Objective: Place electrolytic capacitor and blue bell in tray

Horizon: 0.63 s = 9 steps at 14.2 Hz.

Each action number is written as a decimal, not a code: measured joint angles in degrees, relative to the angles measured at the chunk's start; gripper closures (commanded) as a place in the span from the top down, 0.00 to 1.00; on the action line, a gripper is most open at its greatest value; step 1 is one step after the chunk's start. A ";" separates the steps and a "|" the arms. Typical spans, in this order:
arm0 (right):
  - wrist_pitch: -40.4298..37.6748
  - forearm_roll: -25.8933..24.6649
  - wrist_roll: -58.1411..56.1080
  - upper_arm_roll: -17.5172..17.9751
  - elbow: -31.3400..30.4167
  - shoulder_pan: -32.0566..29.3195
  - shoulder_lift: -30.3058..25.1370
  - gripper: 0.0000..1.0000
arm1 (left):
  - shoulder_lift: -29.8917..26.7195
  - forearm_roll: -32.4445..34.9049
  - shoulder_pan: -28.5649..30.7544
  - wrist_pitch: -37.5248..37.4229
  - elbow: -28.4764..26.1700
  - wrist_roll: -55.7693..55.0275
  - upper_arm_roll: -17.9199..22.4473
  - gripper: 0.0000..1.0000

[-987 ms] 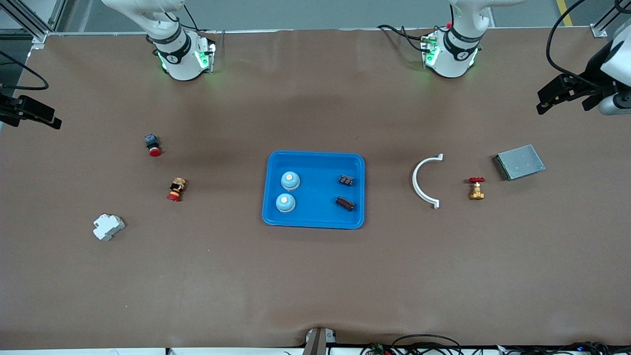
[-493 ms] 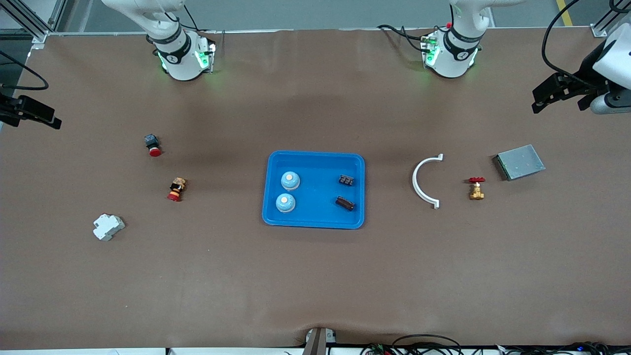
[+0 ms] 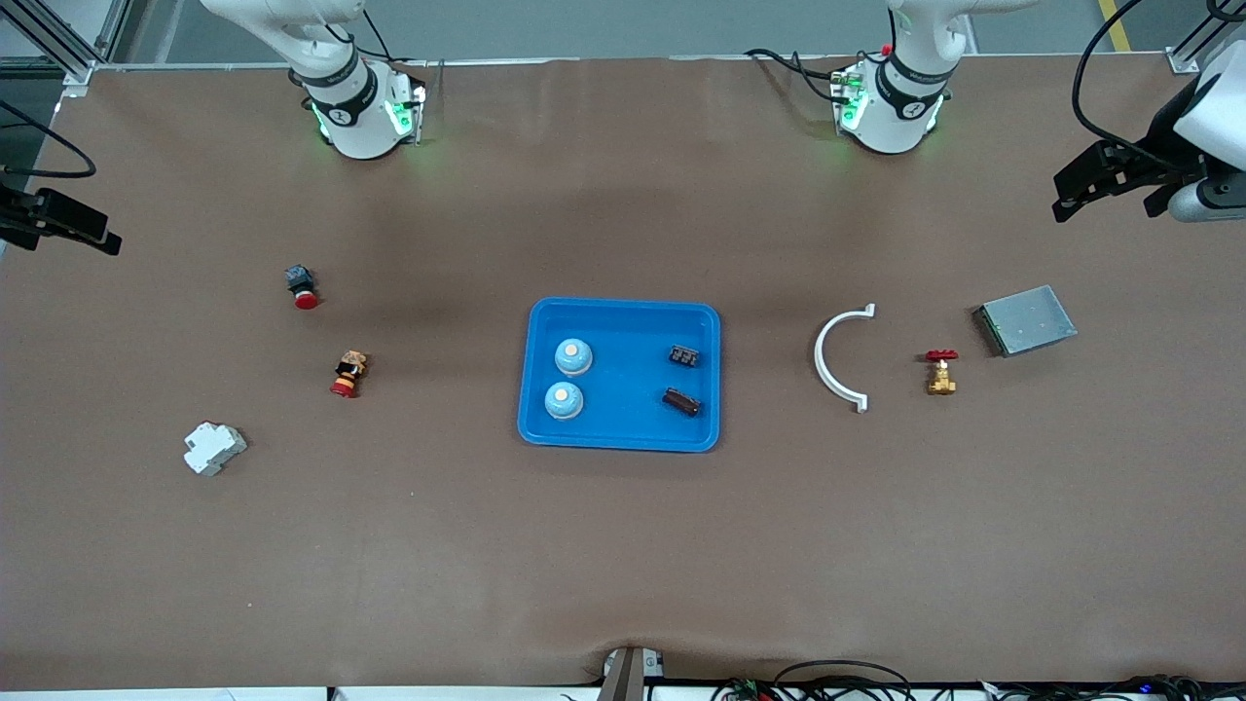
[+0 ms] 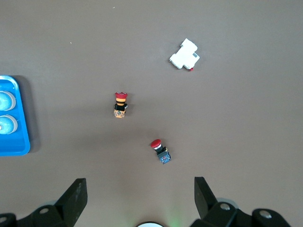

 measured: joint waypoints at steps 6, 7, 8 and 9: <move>0.00 0.00 0.00 0.01 0.00 0.00 0.00 1.00 | -0.01 0.00 0.17 -0.01 0.38 0.04 0.06 1.00; 0.00 0.00 0.00 0.01 0.00 0.00 0.00 1.00 | 0.00 0.00 0.17 -0.01 0.43 0.05 0.04 1.00; 0.00 0.00 0.00 0.01 0.00 0.00 0.00 1.00 | 0.04 0.00 0.17 -0.15 0.62 0.06 -0.02 1.00; 0.00 0.00 0.00 0.01 0.00 0.00 0.00 1.00 | 0.10 0.00 0.17 -0.64 0.84 0.06 -0.07 1.00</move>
